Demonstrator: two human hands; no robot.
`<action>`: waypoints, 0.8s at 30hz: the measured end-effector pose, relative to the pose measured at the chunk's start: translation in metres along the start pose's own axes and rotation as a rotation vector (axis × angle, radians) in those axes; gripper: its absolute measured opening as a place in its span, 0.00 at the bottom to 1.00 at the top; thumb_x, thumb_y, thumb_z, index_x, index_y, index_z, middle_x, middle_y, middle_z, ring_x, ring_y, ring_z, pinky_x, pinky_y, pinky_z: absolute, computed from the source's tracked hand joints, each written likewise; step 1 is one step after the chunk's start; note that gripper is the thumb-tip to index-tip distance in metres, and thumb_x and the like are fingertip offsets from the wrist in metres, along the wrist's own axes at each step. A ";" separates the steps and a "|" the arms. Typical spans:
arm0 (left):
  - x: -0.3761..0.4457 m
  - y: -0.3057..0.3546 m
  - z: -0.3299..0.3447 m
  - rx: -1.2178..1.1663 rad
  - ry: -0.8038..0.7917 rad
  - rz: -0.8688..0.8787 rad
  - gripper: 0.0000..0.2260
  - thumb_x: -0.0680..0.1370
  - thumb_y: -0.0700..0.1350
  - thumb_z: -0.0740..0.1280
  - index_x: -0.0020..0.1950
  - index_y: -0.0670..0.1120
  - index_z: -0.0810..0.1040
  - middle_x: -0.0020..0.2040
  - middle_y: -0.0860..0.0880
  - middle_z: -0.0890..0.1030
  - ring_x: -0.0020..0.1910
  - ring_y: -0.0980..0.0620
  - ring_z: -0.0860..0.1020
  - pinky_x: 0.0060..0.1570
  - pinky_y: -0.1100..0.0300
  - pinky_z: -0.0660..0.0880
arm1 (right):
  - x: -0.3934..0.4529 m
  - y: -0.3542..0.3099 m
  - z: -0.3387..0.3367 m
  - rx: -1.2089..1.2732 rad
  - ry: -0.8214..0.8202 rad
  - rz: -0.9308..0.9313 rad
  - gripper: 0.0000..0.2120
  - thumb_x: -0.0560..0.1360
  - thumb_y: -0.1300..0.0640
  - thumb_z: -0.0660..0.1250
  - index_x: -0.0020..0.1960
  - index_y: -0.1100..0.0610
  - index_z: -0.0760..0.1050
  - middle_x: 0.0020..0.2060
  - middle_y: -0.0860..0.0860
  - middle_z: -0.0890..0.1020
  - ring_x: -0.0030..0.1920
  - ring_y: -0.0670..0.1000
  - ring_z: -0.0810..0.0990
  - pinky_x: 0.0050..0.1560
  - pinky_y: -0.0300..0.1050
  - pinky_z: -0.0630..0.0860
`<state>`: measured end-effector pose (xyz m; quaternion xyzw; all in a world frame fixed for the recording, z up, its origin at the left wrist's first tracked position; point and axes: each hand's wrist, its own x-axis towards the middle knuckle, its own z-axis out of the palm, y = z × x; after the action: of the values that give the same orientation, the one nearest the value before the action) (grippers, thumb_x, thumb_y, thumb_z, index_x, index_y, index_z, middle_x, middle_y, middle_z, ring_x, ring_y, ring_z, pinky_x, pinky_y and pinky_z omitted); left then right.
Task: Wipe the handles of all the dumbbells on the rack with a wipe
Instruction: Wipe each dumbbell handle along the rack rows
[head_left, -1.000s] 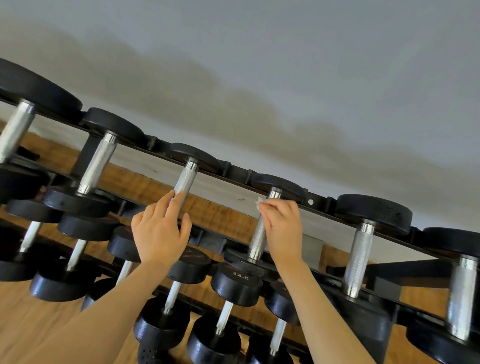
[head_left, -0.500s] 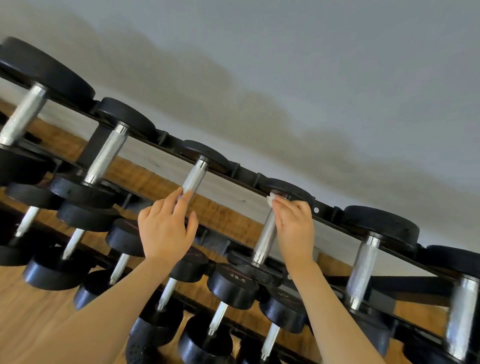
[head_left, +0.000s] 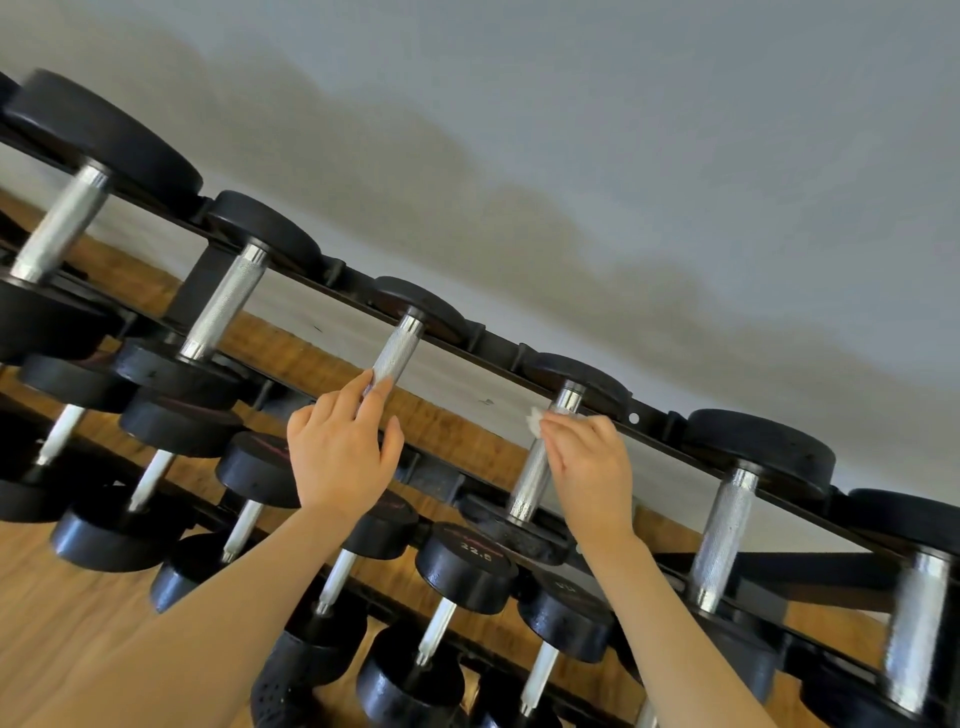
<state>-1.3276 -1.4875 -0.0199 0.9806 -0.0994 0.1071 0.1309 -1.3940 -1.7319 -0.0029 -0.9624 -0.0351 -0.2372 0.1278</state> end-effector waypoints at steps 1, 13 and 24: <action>0.000 0.000 0.000 0.001 0.002 0.000 0.22 0.79 0.54 0.53 0.65 0.46 0.79 0.64 0.46 0.79 0.56 0.44 0.79 0.52 0.48 0.71 | -0.003 0.003 0.000 0.005 -0.007 -0.034 0.11 0.70 0.59 0.70 0.50 0.62 0.83 0.47 0.54 0.85 0.42 0.55 0.80 0.41 0.49 0.79; 0.000 -0.002 0.004 0.011 0.040 0.021 0.21 0.79 0.53 0.55 0.63 0.47 0.80 0.64 0.45 0.80 0.56 0.43 0.79 0.52 0.48 0.71 | 0.002 0.021 0.004 -0.090 -0.122 -0.109 0.18 0.65 0.62 0.79 0.54 0.58 0.82 0.52 0.51 0.84 0.42 0.52 0.79 0.36 0.45 0.80; 0.000 -0.004 0.009 0.031 0.078 0.029 0.18 0.79 0.50 0.57 0.61 0.46 0.81 0.64 0.46 0.80 0.55 0.44 0.80 0.52 0.48 0.70 | 0.009 0.034 0.004 -0.075 -0.139 -0.251 0.14 0.68 0.62 0.77 0.53 0.57 0.82 0.52 0.50 0.84 0.41 0.52 0.81 0.37 0.44 0.81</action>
<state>-1.3255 -1.4862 -0.0291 0.9760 -0.1066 0.1487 0.1181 -1.3799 -1.7633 -0.0094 -0.9686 -0.1551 -0.1852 0.0582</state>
